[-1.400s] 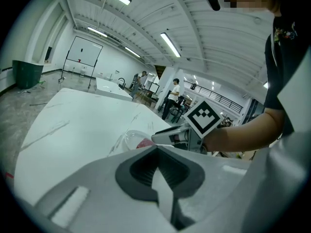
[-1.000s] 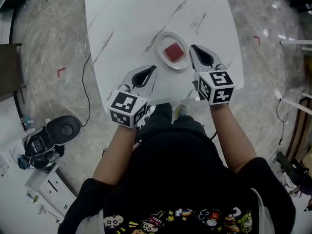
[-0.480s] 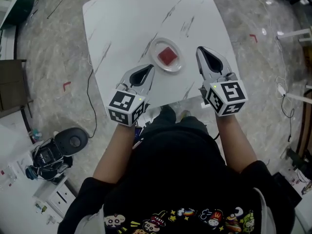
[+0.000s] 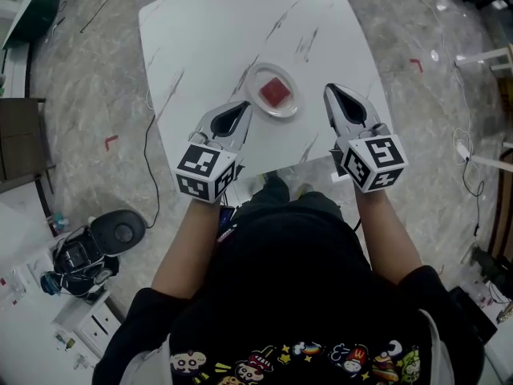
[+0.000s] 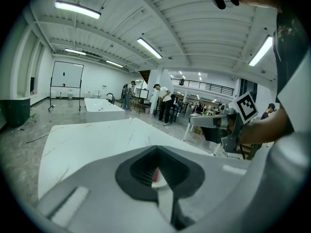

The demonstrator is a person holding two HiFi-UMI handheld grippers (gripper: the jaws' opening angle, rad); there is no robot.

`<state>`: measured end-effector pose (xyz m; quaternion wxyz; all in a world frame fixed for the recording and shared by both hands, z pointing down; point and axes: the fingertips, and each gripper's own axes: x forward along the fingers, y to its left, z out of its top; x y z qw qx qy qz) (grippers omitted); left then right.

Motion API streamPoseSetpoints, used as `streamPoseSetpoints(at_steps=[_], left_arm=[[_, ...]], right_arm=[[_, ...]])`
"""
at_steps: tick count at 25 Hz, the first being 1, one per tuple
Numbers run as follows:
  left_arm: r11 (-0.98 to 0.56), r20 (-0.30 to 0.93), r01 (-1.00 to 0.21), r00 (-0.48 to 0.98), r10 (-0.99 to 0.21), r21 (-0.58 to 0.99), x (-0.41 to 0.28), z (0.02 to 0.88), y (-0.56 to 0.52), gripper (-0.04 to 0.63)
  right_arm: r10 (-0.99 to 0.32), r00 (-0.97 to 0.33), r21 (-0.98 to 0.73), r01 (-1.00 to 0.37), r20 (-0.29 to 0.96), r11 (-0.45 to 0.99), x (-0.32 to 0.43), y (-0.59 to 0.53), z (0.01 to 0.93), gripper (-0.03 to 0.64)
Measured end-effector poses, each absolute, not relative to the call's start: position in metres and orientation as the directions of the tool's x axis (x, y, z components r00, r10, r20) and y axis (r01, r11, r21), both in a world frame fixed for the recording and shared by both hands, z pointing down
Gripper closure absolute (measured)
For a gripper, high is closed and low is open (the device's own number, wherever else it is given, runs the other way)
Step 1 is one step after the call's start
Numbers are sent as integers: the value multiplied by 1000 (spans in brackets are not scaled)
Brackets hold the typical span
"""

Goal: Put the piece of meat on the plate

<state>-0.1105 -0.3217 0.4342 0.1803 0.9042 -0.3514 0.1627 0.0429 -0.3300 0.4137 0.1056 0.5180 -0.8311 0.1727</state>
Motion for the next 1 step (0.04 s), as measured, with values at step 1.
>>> streamPoseSetpoints(at_steps=[1], left_arm=[[-687, 422, -695, 699, -578, 211, -112, 434, -322, 595]], right_arm=[[-823, -444, -183, -896, 354, 404, 42, -329, 414, 594]])
